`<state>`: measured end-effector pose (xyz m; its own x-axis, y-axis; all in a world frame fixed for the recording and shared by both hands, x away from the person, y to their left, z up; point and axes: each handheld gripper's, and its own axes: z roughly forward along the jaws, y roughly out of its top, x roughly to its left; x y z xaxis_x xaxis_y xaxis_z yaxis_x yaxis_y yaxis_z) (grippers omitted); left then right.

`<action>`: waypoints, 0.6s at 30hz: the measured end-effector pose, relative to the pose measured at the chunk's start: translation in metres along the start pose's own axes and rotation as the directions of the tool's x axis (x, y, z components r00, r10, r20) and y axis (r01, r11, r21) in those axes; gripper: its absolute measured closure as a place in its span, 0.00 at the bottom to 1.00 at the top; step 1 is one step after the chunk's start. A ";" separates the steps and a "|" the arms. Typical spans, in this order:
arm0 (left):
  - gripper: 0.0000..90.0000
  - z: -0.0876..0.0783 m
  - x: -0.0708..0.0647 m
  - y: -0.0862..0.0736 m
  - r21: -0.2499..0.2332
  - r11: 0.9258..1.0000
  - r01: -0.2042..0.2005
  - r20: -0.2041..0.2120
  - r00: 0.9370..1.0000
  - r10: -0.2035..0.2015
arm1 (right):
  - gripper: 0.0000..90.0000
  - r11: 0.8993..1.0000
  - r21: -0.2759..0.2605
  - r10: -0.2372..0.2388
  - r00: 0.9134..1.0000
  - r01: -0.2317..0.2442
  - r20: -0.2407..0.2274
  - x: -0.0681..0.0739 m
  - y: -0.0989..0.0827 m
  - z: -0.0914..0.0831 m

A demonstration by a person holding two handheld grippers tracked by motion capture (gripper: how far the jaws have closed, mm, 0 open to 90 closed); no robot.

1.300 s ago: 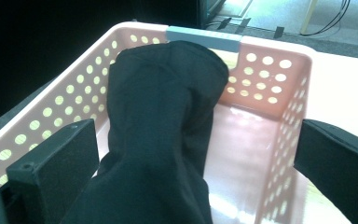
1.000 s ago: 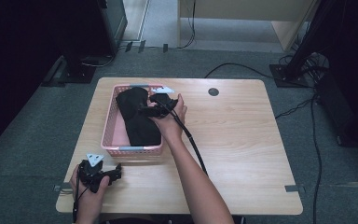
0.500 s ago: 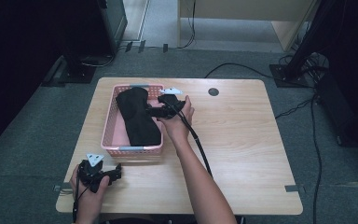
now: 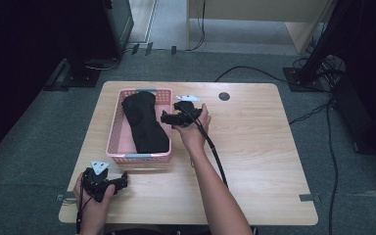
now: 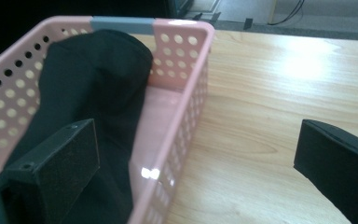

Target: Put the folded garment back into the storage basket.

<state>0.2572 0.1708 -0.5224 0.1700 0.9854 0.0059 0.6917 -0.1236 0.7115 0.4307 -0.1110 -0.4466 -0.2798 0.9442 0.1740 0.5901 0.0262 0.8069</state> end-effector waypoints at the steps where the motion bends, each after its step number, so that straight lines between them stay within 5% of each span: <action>1: 0.00 0.000 0.000 0.000 0.000 1.000 0.000 0.000 1.000 0.000 | 0.00 1.000 0.002 0.000 1.000 0.000 0.002 -0.002 -0.001 0.000; 18: 0.00 0.000 0.000 0.000 0.000 1.000 0.001 0.000 1.000 -0.001 | 0.00 0.999 0.043 0.009 0.999 -0.010 0.035 -0.026 -0.018 0.000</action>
<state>0.2572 0.1708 -0.5224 0.1692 0.9856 0.0059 0.6915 -0.1230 0.7118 0.4269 -0.1363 -0.4656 -0.2477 0.9553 0.1612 0.6248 0.0303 0.7802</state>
